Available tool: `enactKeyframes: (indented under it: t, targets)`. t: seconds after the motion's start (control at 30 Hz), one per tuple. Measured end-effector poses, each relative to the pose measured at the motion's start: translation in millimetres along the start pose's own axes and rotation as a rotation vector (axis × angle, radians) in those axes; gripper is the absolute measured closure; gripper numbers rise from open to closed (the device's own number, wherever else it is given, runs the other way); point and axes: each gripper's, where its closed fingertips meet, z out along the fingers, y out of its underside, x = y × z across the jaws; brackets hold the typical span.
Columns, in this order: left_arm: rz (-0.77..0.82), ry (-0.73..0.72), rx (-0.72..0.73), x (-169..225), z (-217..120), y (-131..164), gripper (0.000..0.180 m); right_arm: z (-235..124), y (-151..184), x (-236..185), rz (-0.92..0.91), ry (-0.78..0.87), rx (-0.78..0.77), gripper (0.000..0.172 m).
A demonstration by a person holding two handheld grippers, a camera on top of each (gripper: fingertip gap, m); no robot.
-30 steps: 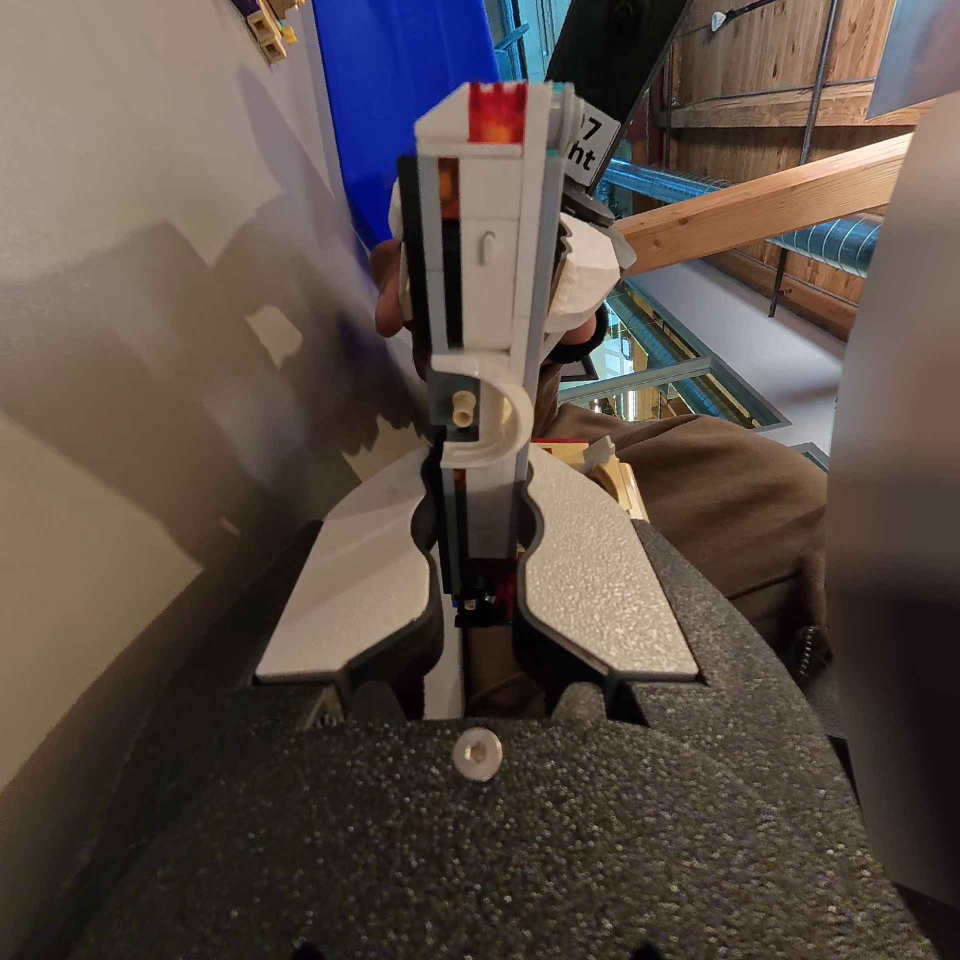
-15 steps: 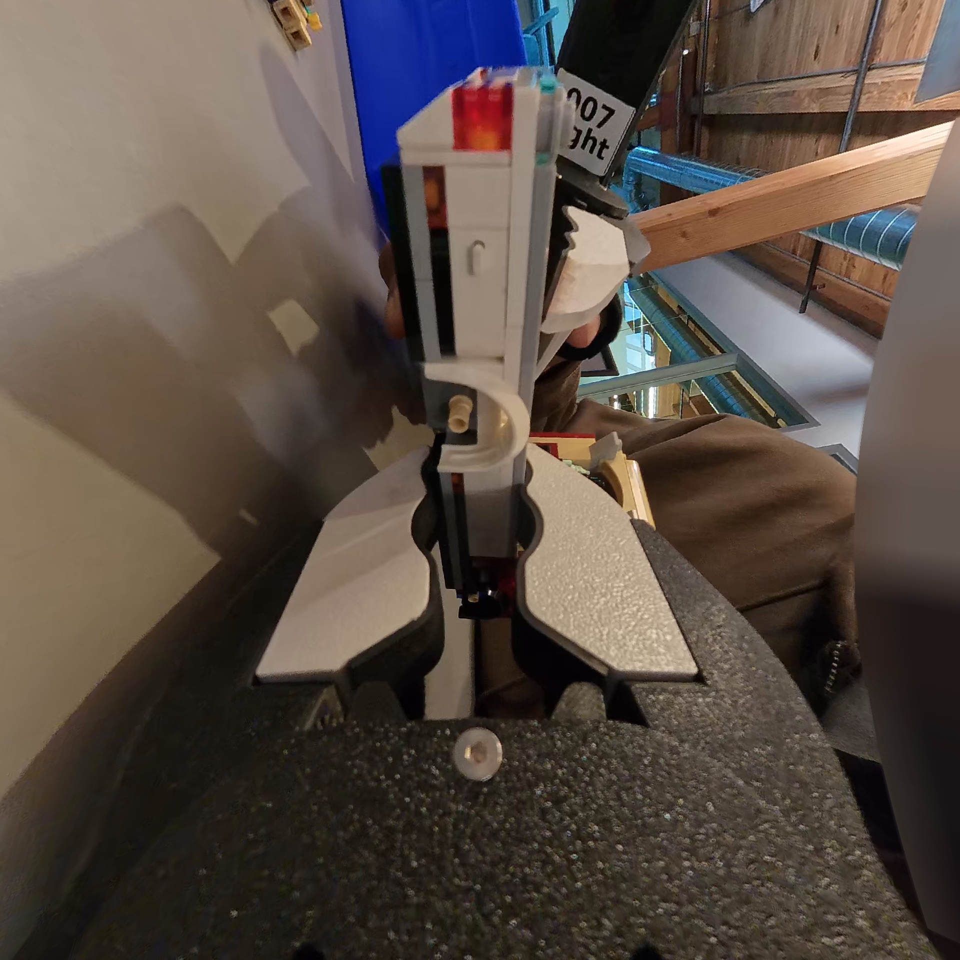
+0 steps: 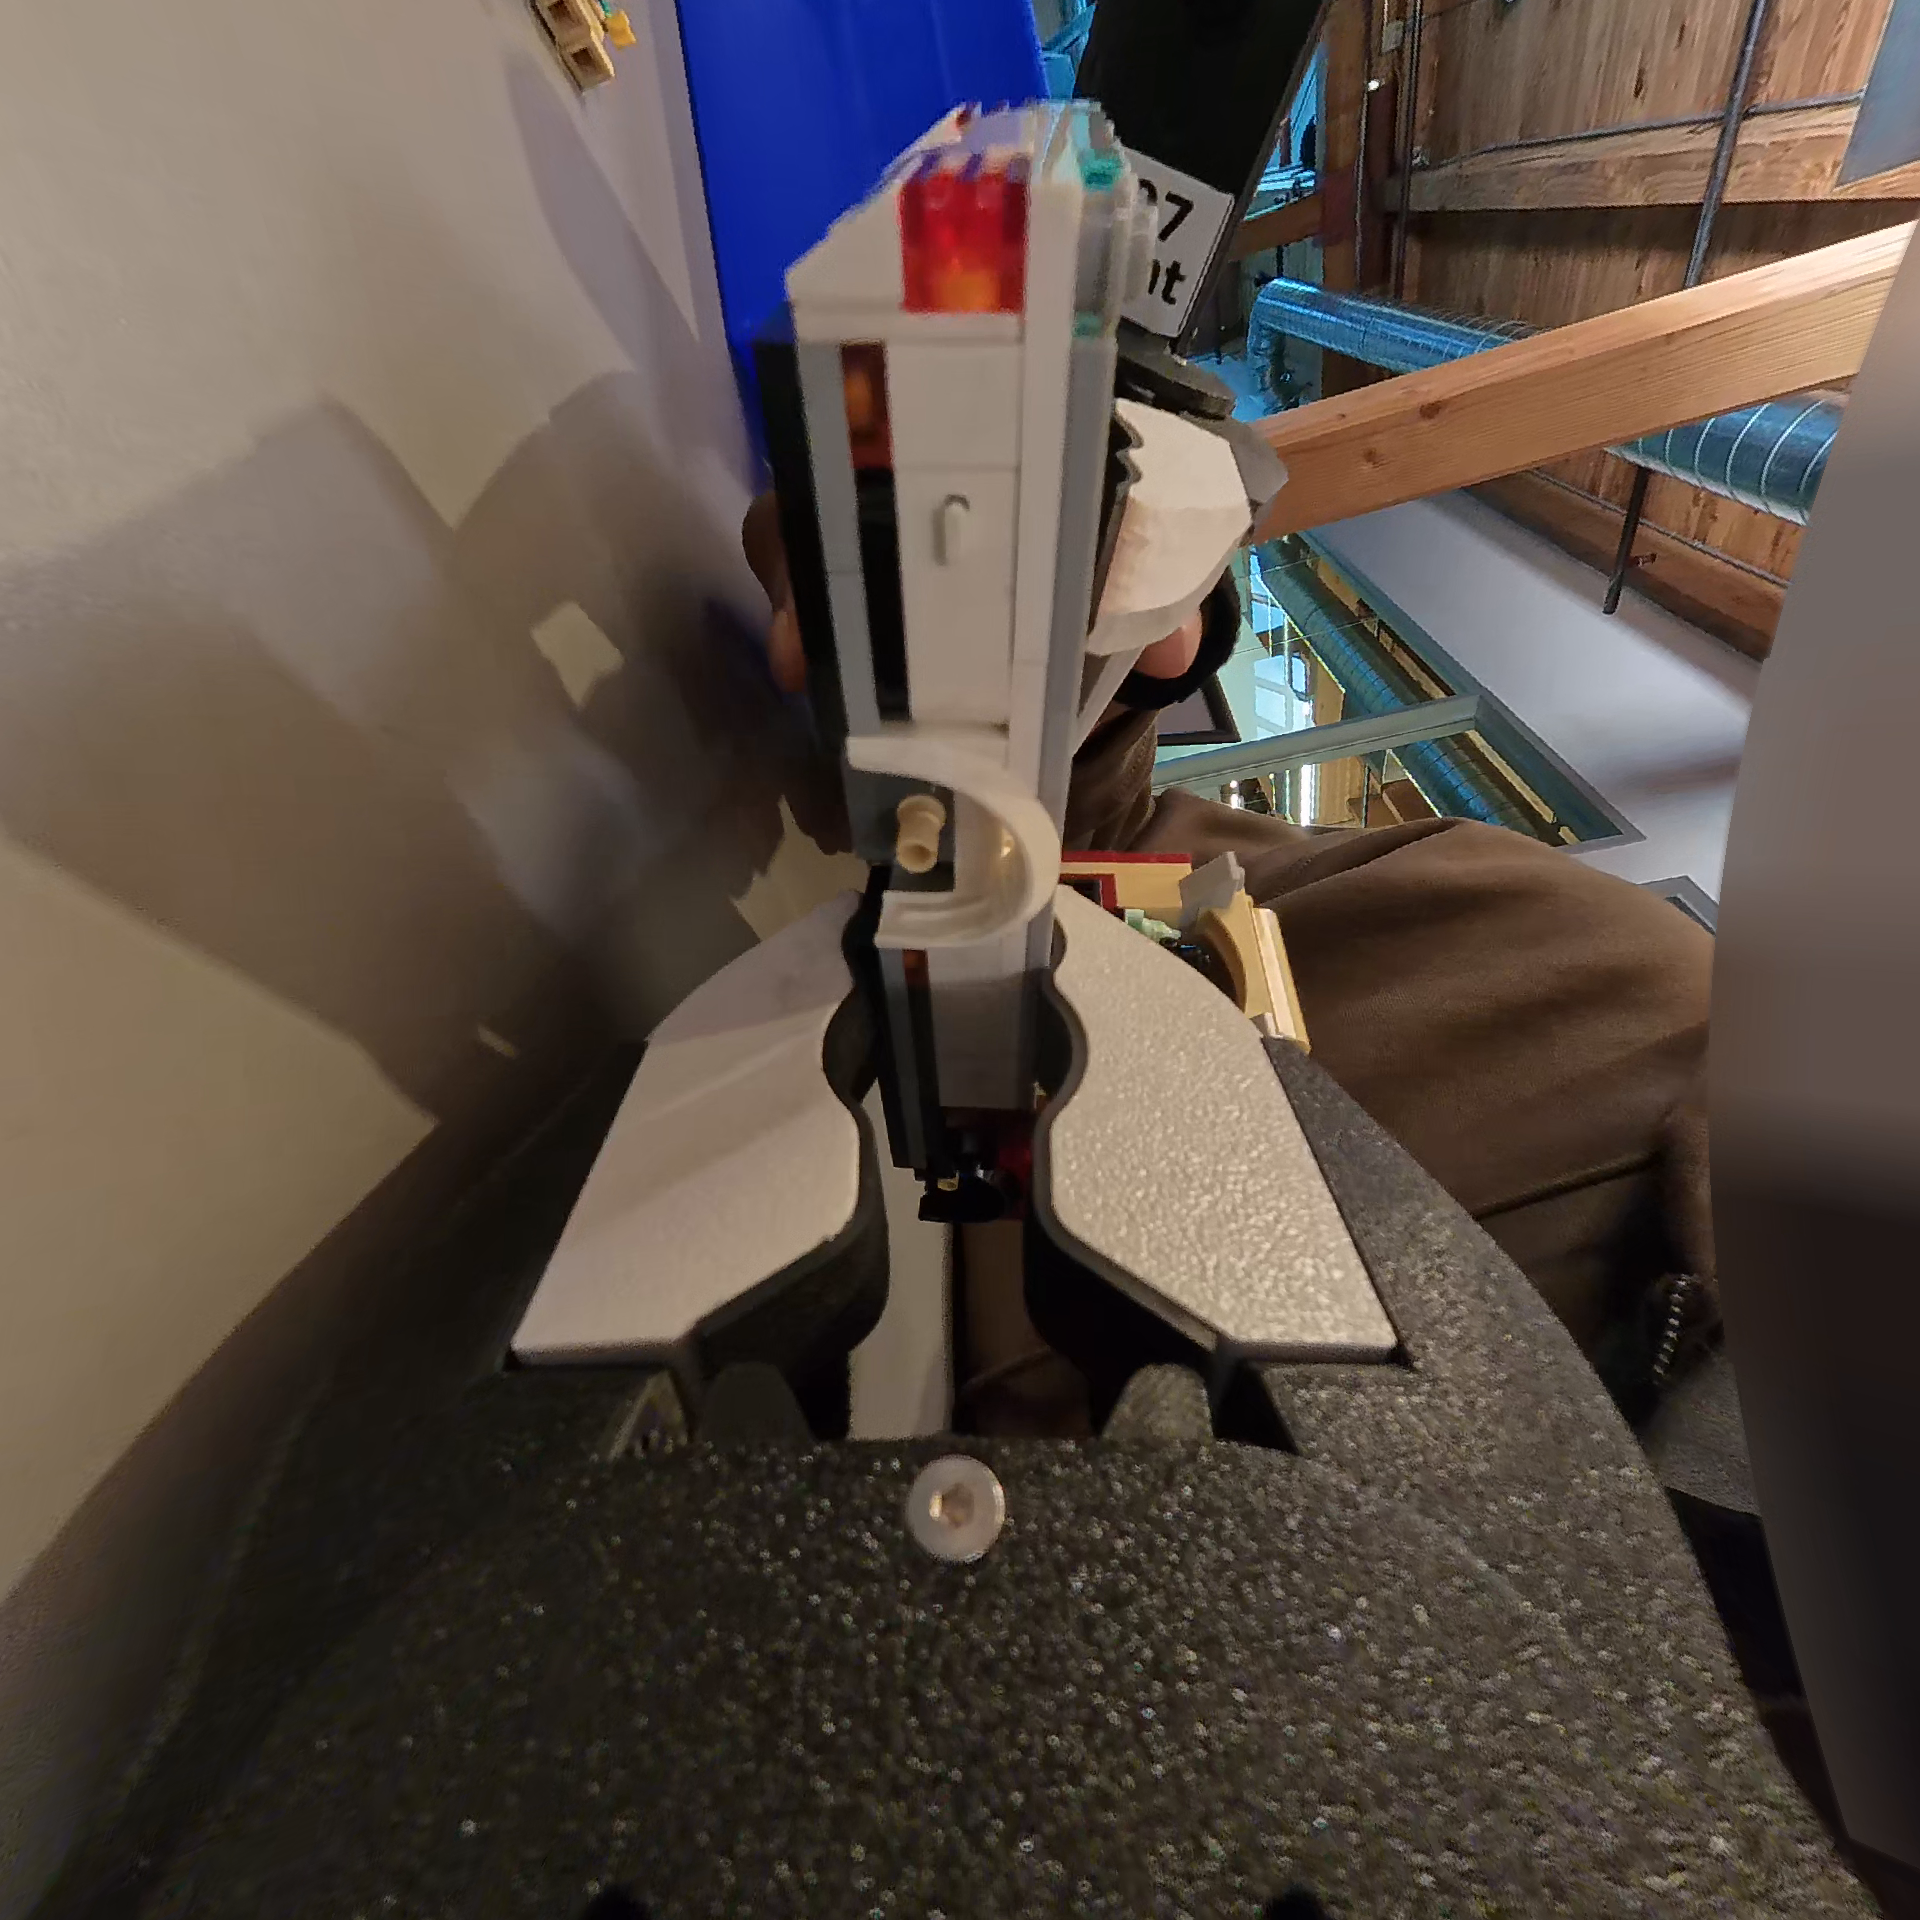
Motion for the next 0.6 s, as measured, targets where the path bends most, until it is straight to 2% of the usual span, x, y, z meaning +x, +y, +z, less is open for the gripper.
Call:
enactKeyframes:
  t: [0.2,0.27,0.33,0.47,0.6]
  targets:
    - [-0.024,0.003,0.024,-2,-2,-4,0.153,0,0,3,0.026,0.008,0.004,0.133]
    - [-0.03,0.017,0.057,0,-4,-10,0.14,0,0,4,0.023,0.016,0.005,0.133]
    - [-0.033,0.004,0.099,-3,-7,-16,0.136,0,0,5,0.022,0.023,0.006,0.135]
    - [-0.021,-0.003,0.129,-3,-12,-22,0.148,1,-1,0,0.022,0.011,0.015,0.135]
    - [0.007,-0.002,0.135,-1,-14,-26,0.148,3,0,-2,0.031,0.0,0.013,0.135]
